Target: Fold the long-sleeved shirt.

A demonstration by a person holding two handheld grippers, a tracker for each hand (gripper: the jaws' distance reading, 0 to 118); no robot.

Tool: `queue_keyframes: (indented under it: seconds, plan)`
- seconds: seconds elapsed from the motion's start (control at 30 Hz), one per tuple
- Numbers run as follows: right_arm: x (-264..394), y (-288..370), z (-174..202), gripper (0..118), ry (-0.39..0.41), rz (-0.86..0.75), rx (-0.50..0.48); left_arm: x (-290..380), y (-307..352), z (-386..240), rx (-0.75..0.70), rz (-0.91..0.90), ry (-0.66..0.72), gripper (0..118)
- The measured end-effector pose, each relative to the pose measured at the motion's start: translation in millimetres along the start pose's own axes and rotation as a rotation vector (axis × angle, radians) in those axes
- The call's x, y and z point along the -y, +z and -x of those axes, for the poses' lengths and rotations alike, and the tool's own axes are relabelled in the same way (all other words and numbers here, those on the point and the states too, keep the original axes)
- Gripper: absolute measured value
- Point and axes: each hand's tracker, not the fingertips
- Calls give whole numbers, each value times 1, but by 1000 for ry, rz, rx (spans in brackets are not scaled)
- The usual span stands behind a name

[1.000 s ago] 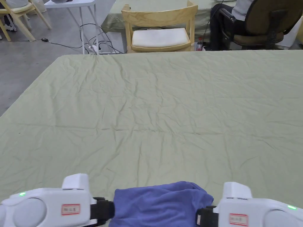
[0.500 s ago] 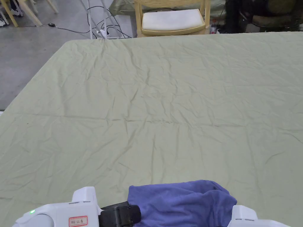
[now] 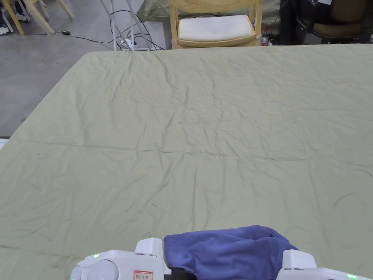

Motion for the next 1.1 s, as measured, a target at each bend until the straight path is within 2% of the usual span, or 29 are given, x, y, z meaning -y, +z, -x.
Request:
queue_keyframes:
  seconds: [0.13,0.2,0.33,0.4,0.47,0.53,0.63,0.7,0.73,0.77,0.8,0.83,0.87,0.9,1.0,1.1]
  plan:
    - [-8,24,55,2,47,-75,-102,-10,52,11,58,-89,21,13]
    - [-11,29,89,2,90,-97,-137,-15,79,23,9,-132,31,13]
    - [-18,27,166,2,241,-103,-189,-24,136,81,-70,-200,110,13]
    - [-17,25,197,2,275,-103,-244,-27,164,116,-137,-228,158,13]
    - [-14,24,225,2,288,-94,-289,-30,192,152,-249,-261,148,13]
    - [-7,21,251,2,295,-70,-337,-35,211,195,-378,-211,106,13]
    - [2,15,277,2,303,-42,-368,-43,225,243,-458,-162,118,14]
    - [6,12,286,2,300,-36,-376,-40,222,248,-502,-184,124,17]
    - [9,13,289,2,292,-36,-382,-36,218,246,-600,-226,108,34]
    - [9,13,292,2,293,-33,-385,-32,214,243,-736,-268,82,70]
    - [9,15,292,2,300,-25,-390,-29,209,247,-834,-316,58,114]
    - [8,20,292,2,299,-24,-387,-19,211,235,-837,-420,-8,118]
    - [7,26,291,2,292,-31,-380,-15,215,225,-751,-465,-54,114]
    - [5,33,287,2,292,-47,-377,-11,219,215,-723,-484,-48,109]
    - [-3,66,266,2,298,-145,-360,4,226,176,-596,-437,-11,109]
    - [-3,113,221,3,262,-254,-337,24,235,126,-511,-416,-56,109]
